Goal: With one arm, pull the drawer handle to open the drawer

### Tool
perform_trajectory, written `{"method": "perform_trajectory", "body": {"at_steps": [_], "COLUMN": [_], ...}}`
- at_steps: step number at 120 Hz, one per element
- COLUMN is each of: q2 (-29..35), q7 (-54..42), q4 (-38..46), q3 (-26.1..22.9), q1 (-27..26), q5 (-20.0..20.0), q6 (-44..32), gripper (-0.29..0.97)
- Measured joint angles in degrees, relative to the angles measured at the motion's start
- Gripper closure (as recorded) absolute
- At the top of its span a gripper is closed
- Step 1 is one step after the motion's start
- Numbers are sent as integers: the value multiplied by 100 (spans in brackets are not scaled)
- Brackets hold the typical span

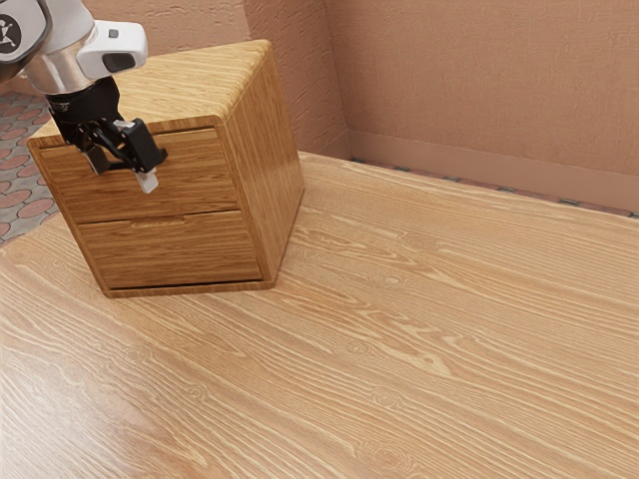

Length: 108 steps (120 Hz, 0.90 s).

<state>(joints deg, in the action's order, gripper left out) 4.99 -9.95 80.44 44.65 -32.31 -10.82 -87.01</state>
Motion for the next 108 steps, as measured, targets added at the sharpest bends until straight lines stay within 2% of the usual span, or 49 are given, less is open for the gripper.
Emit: {"method": "perform_trajectory", "body": {"at_steps": [16, 26, 34, 44, 60, 76, 86, 96, 108], "q2": [-3, 20, 14, -12, -23, 93, 1085, 1966, 2402], "q7": [-21, -32, -37, -41, -47, -68, -68, -66, -247], "q4": [-22, -752, -981, -1016, -905, -375, 921, 2212, 2633], "q3": [2, -85, -219, -308, -306, -323, -634, -1099, -1171], "q1": [-1, 82, -94, -322, -269, -262, -287, -216, -45], "q5": [31, 94, 122, 155, 187, 218, 172, -226, -689], "q6": [1, 15, 21, 26, 29, 111, 129, 137, 115], "gripper": [0, 0, 0, 0, 0, 0, 0, 0, 0]}}
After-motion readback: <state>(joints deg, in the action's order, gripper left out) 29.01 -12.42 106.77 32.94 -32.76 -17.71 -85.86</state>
